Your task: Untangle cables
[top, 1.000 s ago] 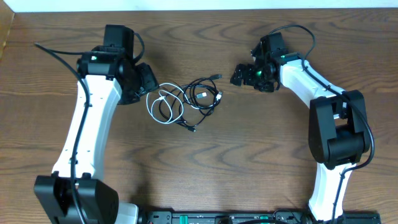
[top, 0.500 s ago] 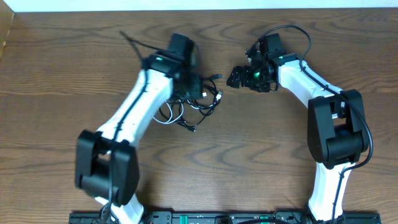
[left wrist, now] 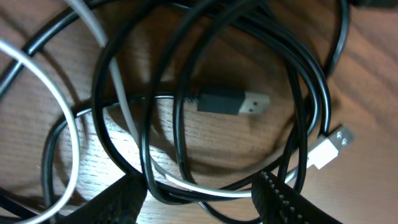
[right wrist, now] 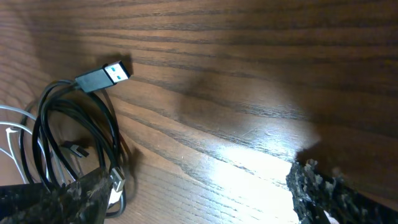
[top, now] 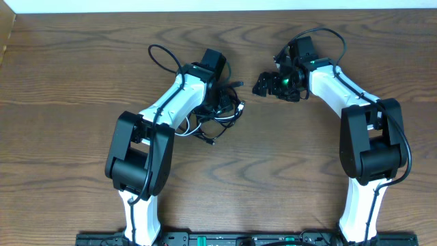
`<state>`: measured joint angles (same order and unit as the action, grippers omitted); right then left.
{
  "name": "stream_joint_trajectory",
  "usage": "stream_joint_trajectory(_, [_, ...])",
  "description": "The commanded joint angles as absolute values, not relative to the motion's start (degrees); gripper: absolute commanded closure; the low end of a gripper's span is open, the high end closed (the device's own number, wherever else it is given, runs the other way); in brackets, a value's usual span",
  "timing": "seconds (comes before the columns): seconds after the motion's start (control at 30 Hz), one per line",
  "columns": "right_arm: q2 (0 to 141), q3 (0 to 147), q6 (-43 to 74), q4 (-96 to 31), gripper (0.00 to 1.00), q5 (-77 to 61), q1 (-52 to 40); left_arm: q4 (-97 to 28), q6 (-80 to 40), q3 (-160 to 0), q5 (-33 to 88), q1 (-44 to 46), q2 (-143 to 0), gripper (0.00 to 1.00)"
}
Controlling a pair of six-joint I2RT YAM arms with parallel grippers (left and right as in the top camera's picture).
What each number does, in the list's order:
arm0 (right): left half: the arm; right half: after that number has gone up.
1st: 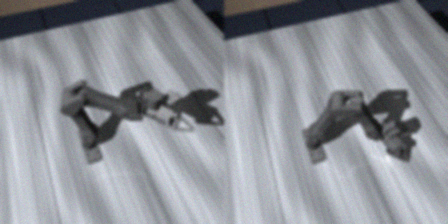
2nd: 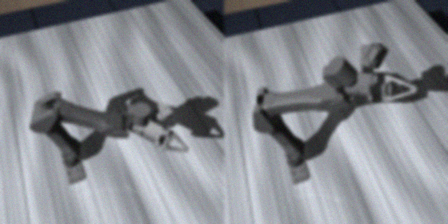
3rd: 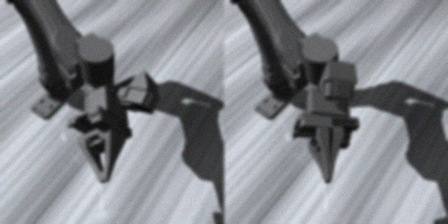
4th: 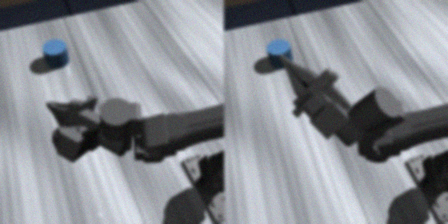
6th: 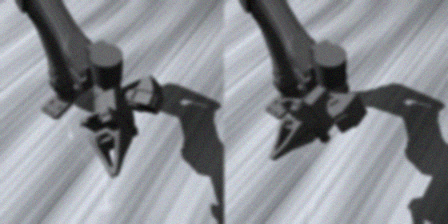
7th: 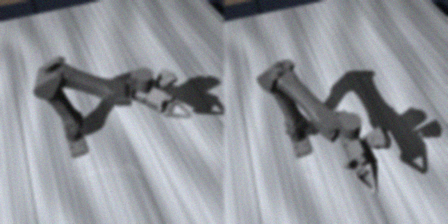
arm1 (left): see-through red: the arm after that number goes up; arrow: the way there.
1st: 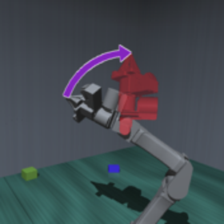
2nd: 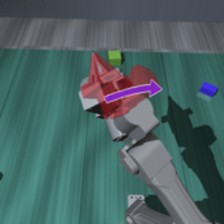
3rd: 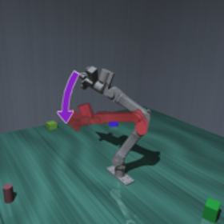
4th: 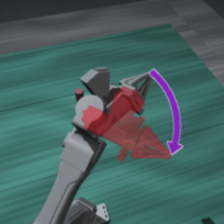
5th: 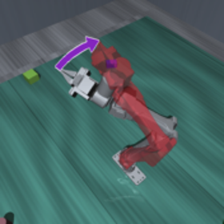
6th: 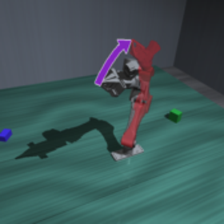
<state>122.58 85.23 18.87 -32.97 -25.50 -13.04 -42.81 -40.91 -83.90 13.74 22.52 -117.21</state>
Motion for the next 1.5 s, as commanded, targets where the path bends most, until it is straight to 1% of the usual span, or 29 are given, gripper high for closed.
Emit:
stream_joint_trajectory(0.0, [125.9, 83.1, 18.8, -34.0, 0.11, -20.9, -12.8, -42.5, -48.8, -83.7, 14.3, 22.6, -118.1, 0.44])
stream_joint_trajectory(0.07, [125.9, 83.1, 18.8, -34.0, 0.11, -20.9, -12.8, -42.5, -48.8, -83.7, 14.3, 22.7, -118.1, 0.50])
stream_joint_trajectory(0.13, [125.9, 83.1, 18.8, -34.0, 0.11, -20.9, -12.8, -42.5, -48.7, -83.7, 14.3, 22.7, -118.1, 0.58])
stream_joint_trajectory(0.17, [125.9, 83.1, 18.8, -34.0, 0.10, -20.8, -12.8, -42.5, -48.4, -83.7, 14.3, 22.7, -118.1, 0.64])
stream_joint_trajectory(0.2, [125.9, 83.1, 18.8, -34.0, 0.10, -20.7, -12.8, -42.5, -47.5, -83.8, 14.3, 22.7, -118.0, 0.66])
stream_joint_trajectory(0.27, [125.9, 83.1, 18.8, -34.0, 0.10, -20.4, -12.8, -43.0, -46.4, -84.2, 12.8, 22.3, -117.3, 0.65])
stream_joint_trajectory(0.37, [125.9, 83.1, 18.8, -34.0, 0.09, -19.7, -13.0, -43.5, -46.4, -85.4, 9.9, 21.6, -114.9, 0.57])
stream_joint_trajectory(0.5, [125.9, 83.1, 18.8, -33.7, 0.09, -19.6, -13.2, -44.0, -46.7, -85.7, 7.4, 21.5, -111.9, 0.50])
stream_joint_trajectory(0.7, [125.9, 83.1, 18.8, -33.6, 0.09, -19.6, -13.5, -45.9, -50.4, -84.2, 6.5, 22.7, -113.3, 0.50])
stream_joint_trajectory(0.87, [125.9, 83.1, 18.8, -33.6, 0.09, -19.6, -13.6, -45.5, -54.4, -83.7, 6.0, 23.5, -116.8, 0.54])
stream_joint_trajectory(1.27, [125.9, 83.1, 18.7, -33.9, 0.09, -19.6, -13.6, -43.3, -58.4, -83.7, 5.9, 26.3, -120.7, 0.54])
stream_joint_trajectory(1.33, [125.9, 83.1, 18.6, -33.9, 0.09, -19.6, -13.6, -42.8, -58.4, -83.7, 5.9, 26.3, -121.4, 0.58])
stream_joint_trajectory(1.47, [125.9, 83.1, 18.6, -34.0, 0.09, -19.6, -13.6, -42.5, -58.3, -83.9, 5.0, 26.0, -121.5, 0.76])
